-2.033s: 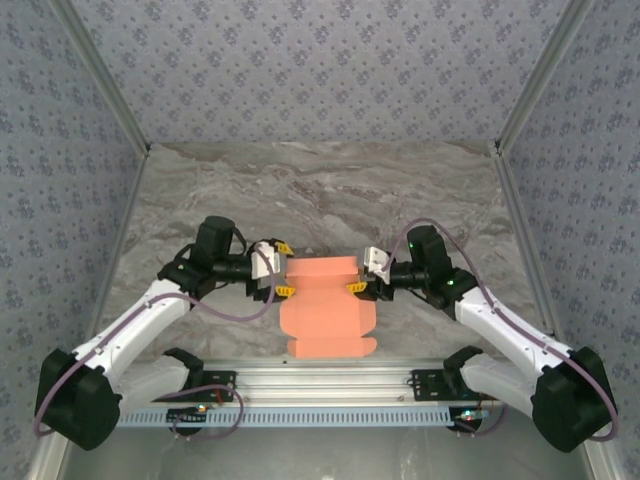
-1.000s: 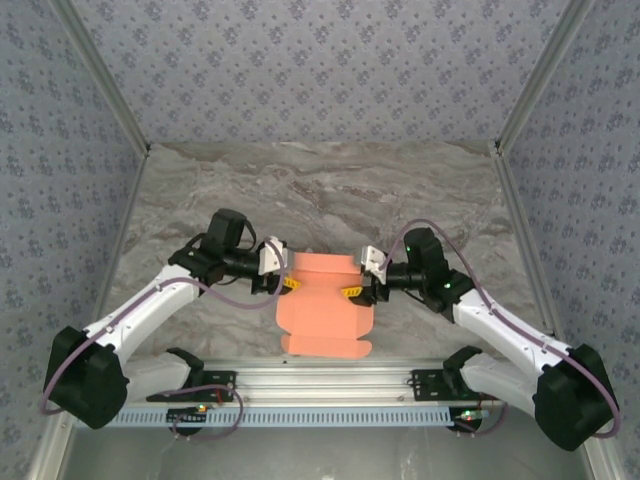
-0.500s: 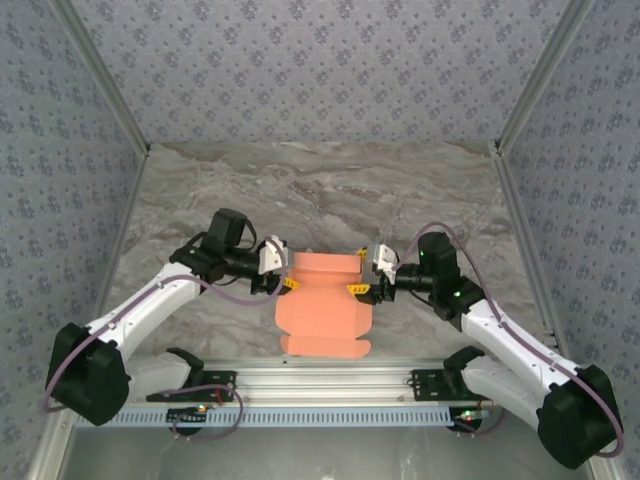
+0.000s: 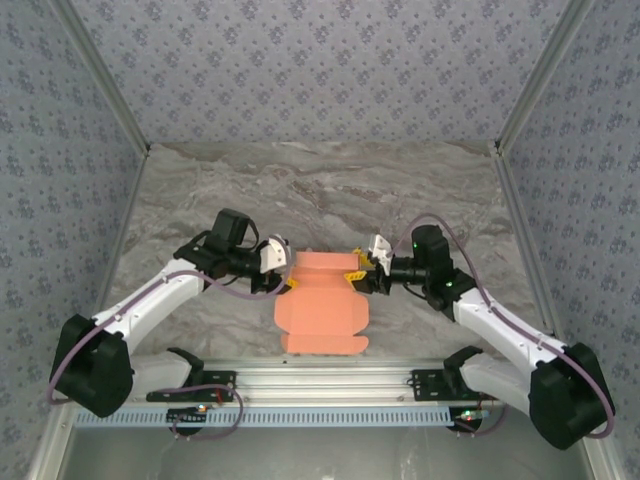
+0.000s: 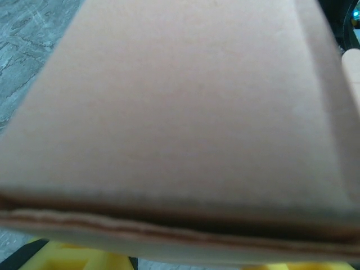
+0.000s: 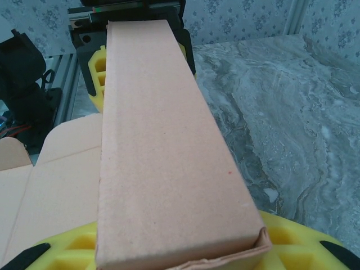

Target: Fold the paper box

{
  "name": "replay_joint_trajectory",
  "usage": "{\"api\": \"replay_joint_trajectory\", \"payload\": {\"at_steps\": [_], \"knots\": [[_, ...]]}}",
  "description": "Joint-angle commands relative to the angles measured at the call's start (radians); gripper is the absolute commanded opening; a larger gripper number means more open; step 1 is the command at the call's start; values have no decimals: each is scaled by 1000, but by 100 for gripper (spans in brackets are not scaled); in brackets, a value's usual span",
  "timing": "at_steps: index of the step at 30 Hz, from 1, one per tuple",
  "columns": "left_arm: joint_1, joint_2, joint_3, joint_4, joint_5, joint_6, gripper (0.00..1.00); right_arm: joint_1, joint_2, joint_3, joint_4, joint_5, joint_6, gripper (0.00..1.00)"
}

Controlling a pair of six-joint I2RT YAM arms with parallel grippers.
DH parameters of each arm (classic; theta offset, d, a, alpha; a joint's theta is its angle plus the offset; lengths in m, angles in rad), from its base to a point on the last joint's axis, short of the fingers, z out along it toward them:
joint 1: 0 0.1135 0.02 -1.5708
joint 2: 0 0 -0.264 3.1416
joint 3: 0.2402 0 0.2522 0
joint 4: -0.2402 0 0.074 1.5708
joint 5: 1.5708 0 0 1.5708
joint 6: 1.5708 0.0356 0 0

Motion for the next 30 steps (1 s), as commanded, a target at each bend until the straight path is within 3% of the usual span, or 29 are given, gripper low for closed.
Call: {"api": "replay_joint_trajectory", "payload": {"at_steps": [1, 3, 9, 12, 17, 19, 21, 24, 26, 28, 30], "knots": [[1, -3, 36, -8, 19, -7, 36, -2, 24, 39, 22, -19, 16, 27], [0, -3, 35, -11, 15, -11, 36, 1, 33, 41, 22, -20, 18, 30], [1, 21, 42, 29, 2, -102, 36, 4, 19, 34, 2, 68, 22, 63], [2, 70, 9, 176, 1, -290, 36, -16, -2, 17, 78, 319, 208, 76], [2, 188, 4, 379, -46, -726, 36, -56, -49, 63, 18, 386, 328, 82], [0, 232, 18, 415, -5, -835, 36, -57, -64, 94, -56, 477, 346, 83], [-13, 259, 22, 436, -28, -940, 36, -57, -84, 129, -138, 597, 383, 91], [-25, 271, -33, 539, -116, -1111, 35, -67, -112, 215, -334, 817, 600, 90], [-30, 249, -104, 666, -225, -1244, 35, -103, -117, 294, -515, 878, 816, 93], [-45, 220, -149, 737, -346, -1306, 35, -149, -116, 319, -596, 800, 1001, 91], [-74, 201, -160, 770, -438, -1298, 36, -160, -130, 268, -537, 664, 1198, 90]]}}
